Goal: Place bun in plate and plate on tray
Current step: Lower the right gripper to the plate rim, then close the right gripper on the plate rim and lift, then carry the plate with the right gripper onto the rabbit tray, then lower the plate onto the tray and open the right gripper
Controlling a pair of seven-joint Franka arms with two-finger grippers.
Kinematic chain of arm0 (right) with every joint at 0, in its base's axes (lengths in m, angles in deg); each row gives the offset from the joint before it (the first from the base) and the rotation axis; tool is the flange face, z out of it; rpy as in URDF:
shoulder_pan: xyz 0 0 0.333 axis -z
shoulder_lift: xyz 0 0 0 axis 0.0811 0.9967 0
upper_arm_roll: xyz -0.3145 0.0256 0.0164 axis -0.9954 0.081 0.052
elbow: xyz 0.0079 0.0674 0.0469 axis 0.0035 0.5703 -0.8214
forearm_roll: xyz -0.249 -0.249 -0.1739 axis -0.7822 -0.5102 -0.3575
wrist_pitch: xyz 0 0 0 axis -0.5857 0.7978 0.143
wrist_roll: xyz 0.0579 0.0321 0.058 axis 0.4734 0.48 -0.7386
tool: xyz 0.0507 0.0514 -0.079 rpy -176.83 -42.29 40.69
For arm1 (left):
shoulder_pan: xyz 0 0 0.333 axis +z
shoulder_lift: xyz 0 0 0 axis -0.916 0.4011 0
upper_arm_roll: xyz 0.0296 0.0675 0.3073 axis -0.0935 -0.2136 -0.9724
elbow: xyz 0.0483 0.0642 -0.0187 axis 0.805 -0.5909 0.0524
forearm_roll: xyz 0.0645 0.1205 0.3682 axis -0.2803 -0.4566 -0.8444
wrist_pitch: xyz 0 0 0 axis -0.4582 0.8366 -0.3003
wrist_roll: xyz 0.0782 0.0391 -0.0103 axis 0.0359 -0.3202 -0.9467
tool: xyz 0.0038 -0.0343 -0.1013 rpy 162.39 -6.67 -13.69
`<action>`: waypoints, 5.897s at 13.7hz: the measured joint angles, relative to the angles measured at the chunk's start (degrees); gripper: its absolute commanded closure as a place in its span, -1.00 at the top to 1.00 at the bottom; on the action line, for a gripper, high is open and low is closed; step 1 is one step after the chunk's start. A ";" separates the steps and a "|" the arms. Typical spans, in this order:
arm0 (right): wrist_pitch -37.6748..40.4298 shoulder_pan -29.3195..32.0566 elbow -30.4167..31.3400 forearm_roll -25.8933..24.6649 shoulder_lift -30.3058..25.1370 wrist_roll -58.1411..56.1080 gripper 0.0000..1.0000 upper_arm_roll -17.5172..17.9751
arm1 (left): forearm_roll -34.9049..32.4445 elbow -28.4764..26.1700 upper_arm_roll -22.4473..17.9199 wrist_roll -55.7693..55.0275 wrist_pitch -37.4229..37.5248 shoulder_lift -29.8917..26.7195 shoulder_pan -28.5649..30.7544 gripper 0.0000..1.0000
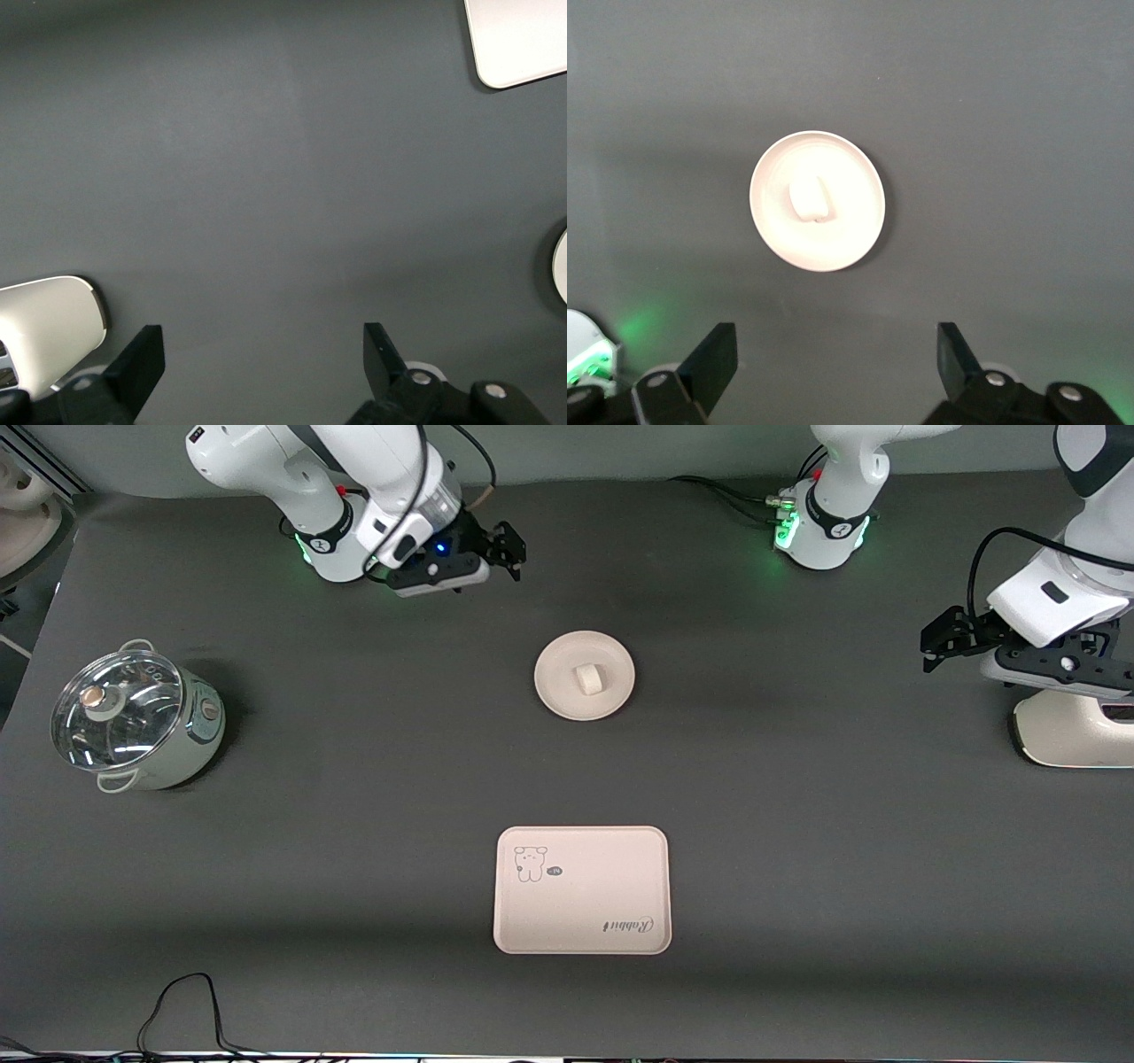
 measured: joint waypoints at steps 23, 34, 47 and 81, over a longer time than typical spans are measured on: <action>-47.50 -3.84 11.40 0.04 31.66 4.51 0.59 2.18 | 0.67 3.98 -1.76 -5.49 1.06 4.26 -0.47 1.00; -47.82 -3.85 11.17 0.04 31.64 4.52 -1.00 2.19 | -2.01 4.37 -1.37 -5.62 -2.08 4.46 -0.82 1.00; -39.50 -1.66 10.04 0.04 12.83 4.52 -1.00 1.40 | -2.05 4.88 -1.36 -8.23 -2.04 4.47 -0.88 1.00; -25.17 13.18 -55.00 0.04 67.62 3.85 1.00 -2.17 | -2.05 5.52 -1.23 -9.70 -1.93 4.59 -0.98 1.00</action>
